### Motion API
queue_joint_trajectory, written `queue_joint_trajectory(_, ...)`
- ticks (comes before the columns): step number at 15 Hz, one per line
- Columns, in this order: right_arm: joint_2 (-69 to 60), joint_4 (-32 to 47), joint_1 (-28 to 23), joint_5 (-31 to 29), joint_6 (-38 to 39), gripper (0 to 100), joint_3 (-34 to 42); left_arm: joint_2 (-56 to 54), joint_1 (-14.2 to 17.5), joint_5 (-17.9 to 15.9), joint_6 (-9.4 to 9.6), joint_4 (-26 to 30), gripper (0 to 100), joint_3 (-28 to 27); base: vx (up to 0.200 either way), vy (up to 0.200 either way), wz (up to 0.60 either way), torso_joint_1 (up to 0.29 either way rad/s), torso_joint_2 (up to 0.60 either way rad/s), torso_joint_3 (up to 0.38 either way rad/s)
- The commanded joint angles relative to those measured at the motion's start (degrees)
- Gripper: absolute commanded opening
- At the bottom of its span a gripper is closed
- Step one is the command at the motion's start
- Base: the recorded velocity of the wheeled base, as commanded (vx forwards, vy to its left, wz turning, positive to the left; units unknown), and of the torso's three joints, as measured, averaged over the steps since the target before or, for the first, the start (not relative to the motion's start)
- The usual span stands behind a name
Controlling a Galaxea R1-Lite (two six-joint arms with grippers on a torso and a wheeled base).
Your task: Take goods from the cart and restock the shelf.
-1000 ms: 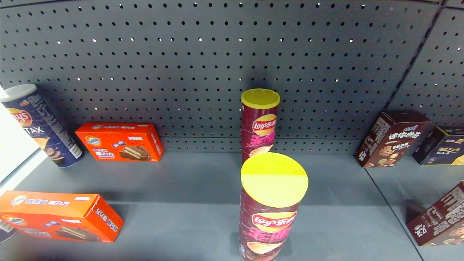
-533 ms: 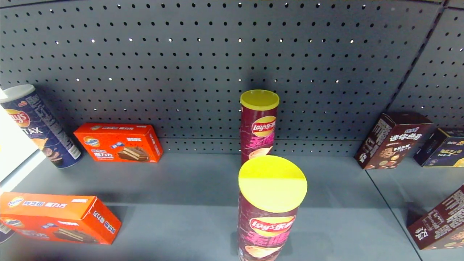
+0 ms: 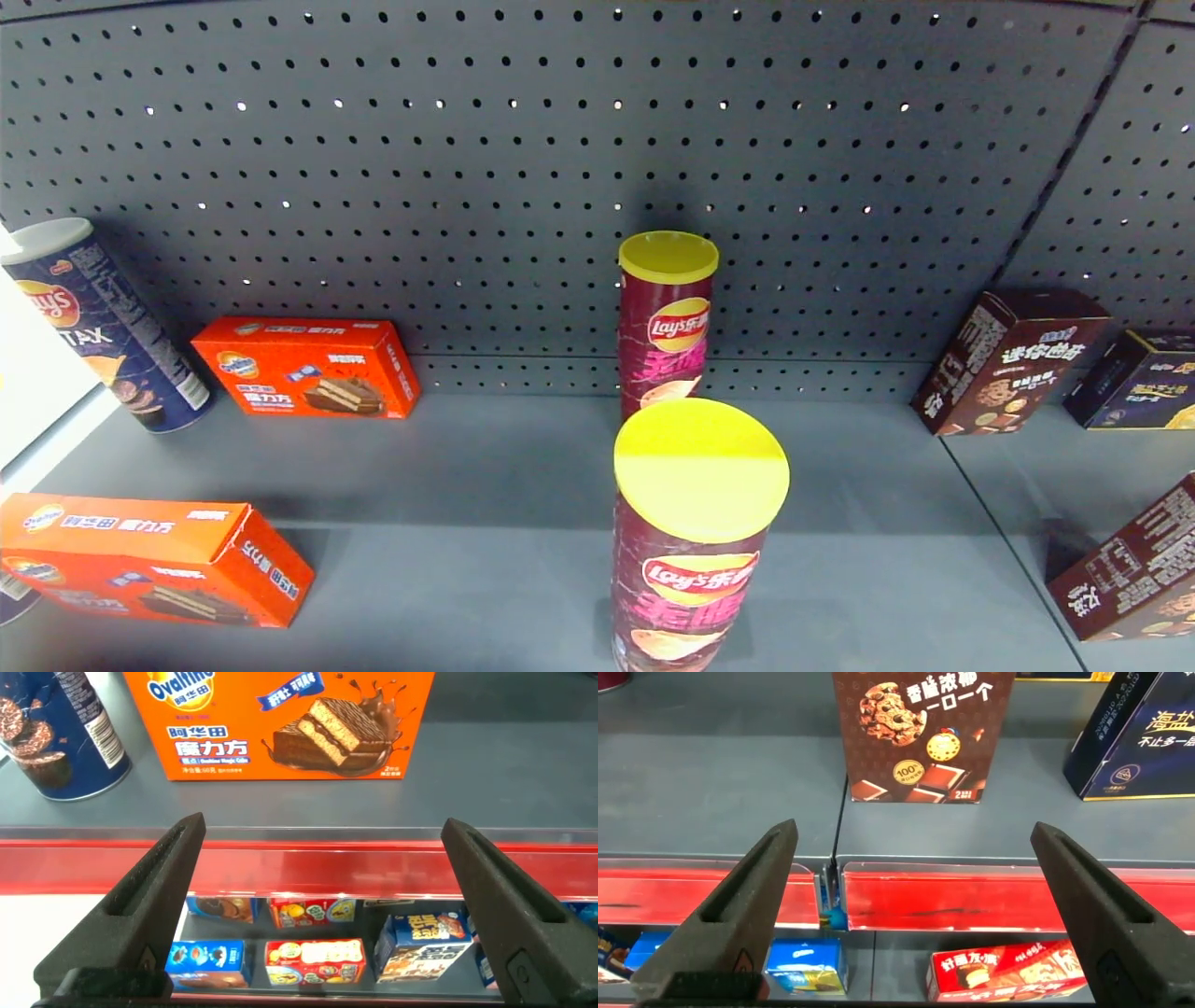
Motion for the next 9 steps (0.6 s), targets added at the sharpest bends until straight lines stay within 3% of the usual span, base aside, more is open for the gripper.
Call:
queue_joint_trajectory(1,0.0,0.0,0.0,0.0,0.0,100,0.0,0.1,0.0,0.0,-0.01,0.0,100,0.0,0.0,0.0,0.0,0.0,0.0,0.0)
queue_joint_trajectory(9,0.0,0.0,0.0,0.0,0.0,100,0.0,0.1,0.0,0.0,-0.01,0.0,100,0.0,0.0,0.0,0.0,0.0,0.0,0.0)
